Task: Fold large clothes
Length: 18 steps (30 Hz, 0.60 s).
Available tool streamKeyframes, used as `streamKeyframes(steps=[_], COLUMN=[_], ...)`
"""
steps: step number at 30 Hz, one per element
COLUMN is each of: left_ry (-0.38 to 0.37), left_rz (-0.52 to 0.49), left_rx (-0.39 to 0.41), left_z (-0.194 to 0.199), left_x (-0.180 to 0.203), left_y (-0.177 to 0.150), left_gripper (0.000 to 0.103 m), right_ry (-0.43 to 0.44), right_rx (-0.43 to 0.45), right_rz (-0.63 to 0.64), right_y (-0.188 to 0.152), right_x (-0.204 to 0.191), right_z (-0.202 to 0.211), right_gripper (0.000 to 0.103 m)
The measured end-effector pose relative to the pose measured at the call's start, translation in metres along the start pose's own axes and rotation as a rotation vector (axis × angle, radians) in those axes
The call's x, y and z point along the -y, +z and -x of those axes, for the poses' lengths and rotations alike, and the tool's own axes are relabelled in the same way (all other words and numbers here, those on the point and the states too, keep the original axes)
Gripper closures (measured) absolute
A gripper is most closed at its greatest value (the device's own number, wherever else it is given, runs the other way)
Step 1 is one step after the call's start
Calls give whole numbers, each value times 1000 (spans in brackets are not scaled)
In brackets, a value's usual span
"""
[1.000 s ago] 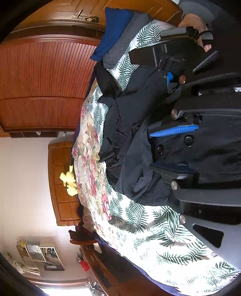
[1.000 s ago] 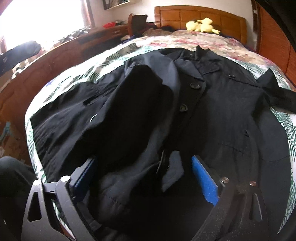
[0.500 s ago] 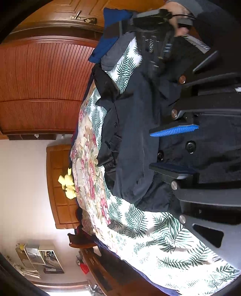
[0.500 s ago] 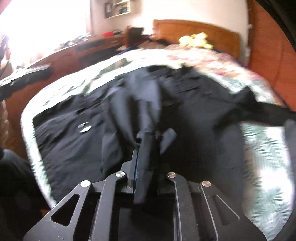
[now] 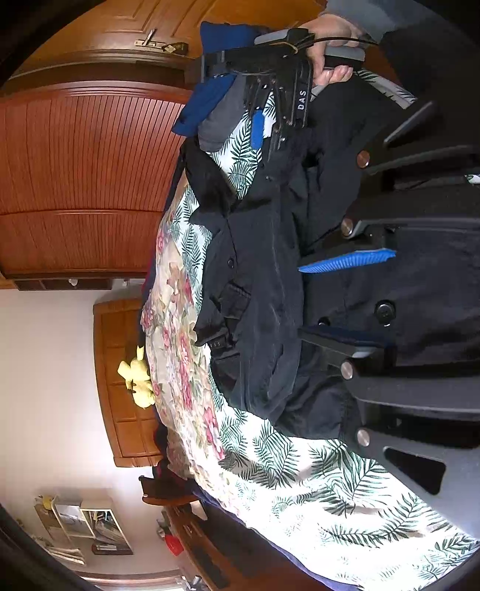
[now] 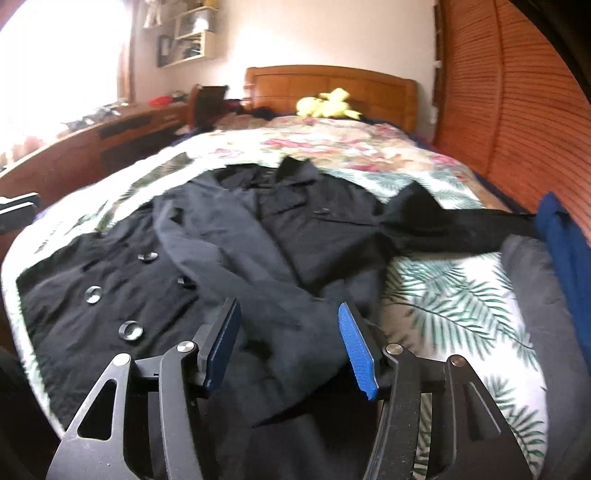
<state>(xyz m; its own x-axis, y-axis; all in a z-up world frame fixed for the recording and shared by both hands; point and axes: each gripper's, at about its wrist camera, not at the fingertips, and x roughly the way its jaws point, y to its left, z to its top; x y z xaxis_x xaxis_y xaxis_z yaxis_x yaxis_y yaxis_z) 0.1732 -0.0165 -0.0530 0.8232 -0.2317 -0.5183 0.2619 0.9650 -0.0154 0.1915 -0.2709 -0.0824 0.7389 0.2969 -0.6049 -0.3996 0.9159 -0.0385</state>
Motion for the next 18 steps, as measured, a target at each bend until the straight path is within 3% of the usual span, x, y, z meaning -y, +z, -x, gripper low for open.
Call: streamKeyframes(steps=[4, 7, 18], left_ry=[-2, -8, 41], left_rz=[2, 18, 16], left_rx=[3, 10, 44], left_z=[-1, -4, -10], left_x=[2, 3, 6], left_y=[0, -1, -5], left_gripper=[76, 76, 76], right_ry=[25, 29, 71], right_rx=[26, 14, -220], right_rz=[26, 35, 31], right_y=[15, 25, -15], right_x=[-8, -10, -18], right_z=[-6, -22, -85], right_gripper=[47, 56, 56])
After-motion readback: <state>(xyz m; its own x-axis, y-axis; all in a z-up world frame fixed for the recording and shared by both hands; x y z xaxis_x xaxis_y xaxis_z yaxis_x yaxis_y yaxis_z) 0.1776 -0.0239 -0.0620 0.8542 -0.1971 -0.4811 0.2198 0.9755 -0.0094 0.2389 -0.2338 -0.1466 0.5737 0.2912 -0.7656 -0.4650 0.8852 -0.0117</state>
